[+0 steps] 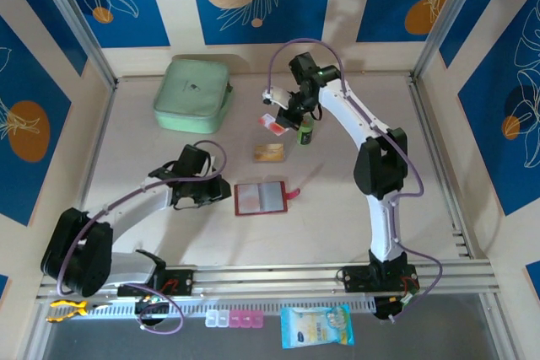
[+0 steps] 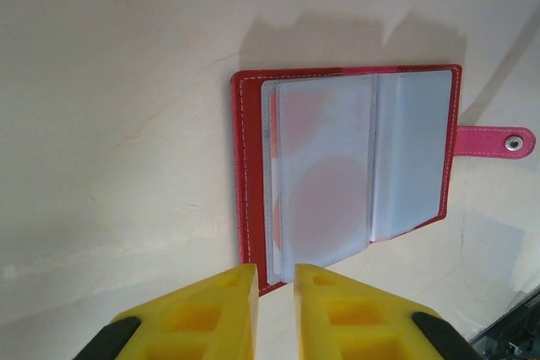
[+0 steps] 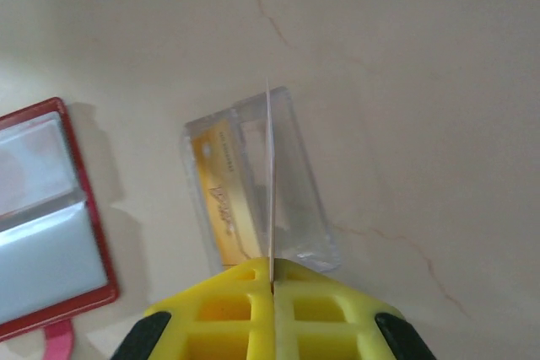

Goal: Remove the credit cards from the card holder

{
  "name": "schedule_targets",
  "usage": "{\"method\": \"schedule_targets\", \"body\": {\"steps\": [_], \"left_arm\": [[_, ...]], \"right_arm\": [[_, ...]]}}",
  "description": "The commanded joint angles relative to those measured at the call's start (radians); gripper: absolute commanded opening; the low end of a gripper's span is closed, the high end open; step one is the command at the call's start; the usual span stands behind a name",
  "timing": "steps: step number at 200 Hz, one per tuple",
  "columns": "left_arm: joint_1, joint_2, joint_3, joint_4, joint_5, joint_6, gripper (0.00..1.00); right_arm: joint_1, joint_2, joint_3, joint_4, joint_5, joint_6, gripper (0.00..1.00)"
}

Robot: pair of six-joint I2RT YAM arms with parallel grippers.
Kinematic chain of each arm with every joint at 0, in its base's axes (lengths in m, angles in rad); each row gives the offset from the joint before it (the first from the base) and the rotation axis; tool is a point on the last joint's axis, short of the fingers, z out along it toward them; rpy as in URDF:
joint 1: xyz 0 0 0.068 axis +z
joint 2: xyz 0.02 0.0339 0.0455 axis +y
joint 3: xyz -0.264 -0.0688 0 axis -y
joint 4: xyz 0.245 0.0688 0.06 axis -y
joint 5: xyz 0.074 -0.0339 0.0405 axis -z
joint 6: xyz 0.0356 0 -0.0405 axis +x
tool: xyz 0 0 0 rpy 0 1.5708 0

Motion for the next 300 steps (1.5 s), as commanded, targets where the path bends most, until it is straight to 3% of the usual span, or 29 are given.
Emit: {"method": "schedule_targets", "body": {"steps": [1, 88, 156, 251, 300], "left_arm": [[0.019, -0.027, -0.02, -0.052, -0.016, 0.025, 0.19], [0.032, -0.072, -0.034, -0.073, -0.021, 0.019, 0.19], [0.037, -0.045, -0.011, -0.087, 0.006, 0.038, 0.19], [0.039, -0.037, -0.016, -0.061, 0.018, 0.036, 0.2], [0.039, -0.013, -0.033, 0.012, 0.059, 0.018, 0.2]], "right_arm": [[-0.008, 0.055, 0.084, -0.098, -0.029, -0.082, 0.0], [-0.004, 0.18, 0.15, -0.111, -0.033, -0.106, 0.0], [-0.003, 0.195, 0.134, -0.034, 0.038, -0.049, 0.23], [0.036, 0.169, 0.1, 0.119, 0.099, 0.099, 0.21], [0.084, 0.036, -0.067, 0.217, 0.114, 0.335, 0.17]]}}
